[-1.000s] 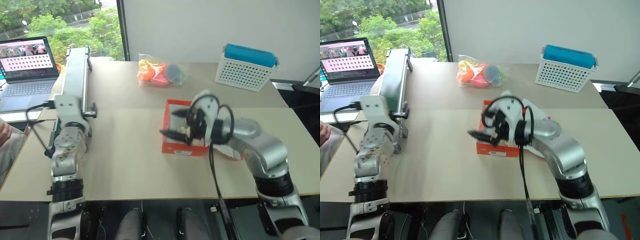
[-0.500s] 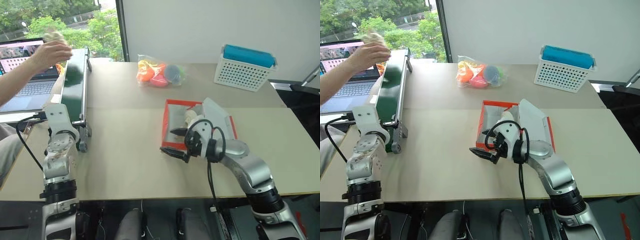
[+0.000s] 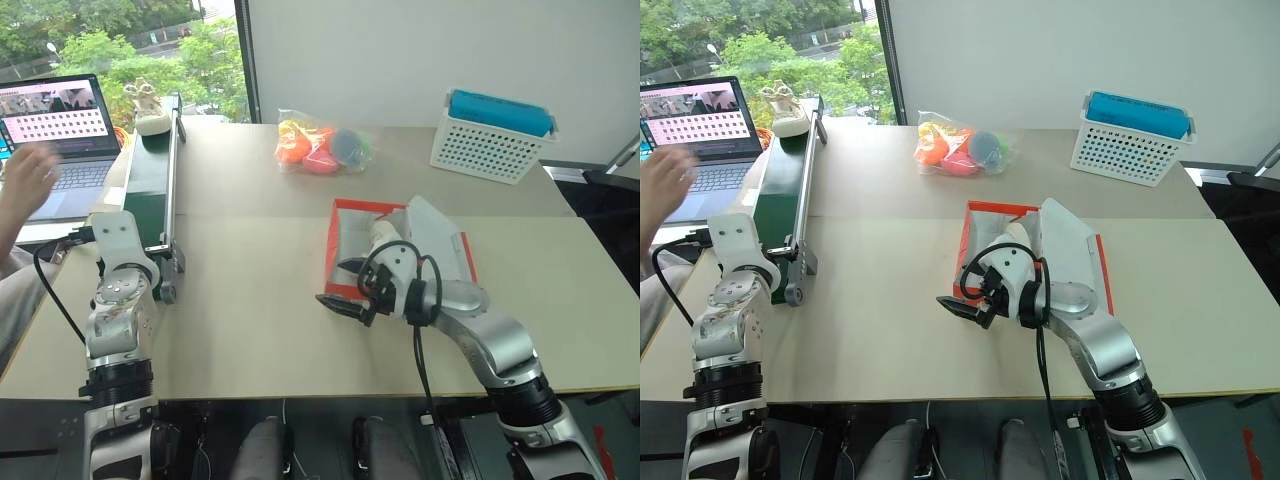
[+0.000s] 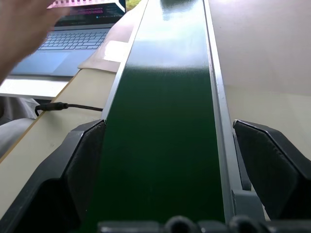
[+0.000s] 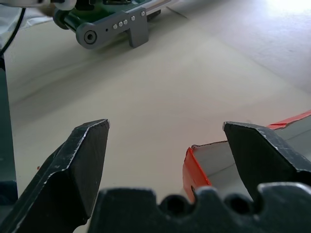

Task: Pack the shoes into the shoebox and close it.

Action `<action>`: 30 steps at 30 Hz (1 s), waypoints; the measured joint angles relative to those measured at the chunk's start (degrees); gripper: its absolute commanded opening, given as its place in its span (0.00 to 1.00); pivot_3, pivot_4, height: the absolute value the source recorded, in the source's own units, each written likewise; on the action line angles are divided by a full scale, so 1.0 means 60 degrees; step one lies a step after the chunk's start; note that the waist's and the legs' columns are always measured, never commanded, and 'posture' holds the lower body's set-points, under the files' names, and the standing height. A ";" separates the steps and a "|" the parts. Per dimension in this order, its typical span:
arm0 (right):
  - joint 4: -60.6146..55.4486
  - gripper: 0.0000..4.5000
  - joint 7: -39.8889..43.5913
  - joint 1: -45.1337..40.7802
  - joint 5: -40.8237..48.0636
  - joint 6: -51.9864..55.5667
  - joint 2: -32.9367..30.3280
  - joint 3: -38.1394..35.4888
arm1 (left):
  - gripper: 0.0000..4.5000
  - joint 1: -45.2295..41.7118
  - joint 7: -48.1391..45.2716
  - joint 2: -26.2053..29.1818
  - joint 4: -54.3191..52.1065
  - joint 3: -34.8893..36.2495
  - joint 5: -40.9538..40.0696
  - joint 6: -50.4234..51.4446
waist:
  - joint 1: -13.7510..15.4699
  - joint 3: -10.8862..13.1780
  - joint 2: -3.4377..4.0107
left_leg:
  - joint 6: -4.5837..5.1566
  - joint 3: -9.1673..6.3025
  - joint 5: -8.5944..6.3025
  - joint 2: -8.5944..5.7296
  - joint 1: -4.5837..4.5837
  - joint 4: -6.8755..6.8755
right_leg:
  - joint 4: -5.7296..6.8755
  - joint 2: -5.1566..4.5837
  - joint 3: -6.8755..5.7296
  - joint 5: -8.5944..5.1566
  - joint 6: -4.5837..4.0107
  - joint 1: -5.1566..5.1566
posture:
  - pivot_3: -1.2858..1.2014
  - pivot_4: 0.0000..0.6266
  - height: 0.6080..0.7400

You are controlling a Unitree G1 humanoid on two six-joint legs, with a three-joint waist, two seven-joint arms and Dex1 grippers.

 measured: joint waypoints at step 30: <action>-0.0100 0.99 0.0121 0.0285 -0.0240 -0.0317 -0.0033 0.0050 | 1.00 -0.0225 -0.0186 0.0177 -0.0024 -0.0266 0.0175 -0.0415 | 0.0010 -0.0003 -0.0006 | 0.0001 0.0001 0.0000 0.0000 0.0000 0.0003 | 0.0004 0.0000 -0.0001 0.0000 -0.0001 0.0000 | 0.52 0.24 0.69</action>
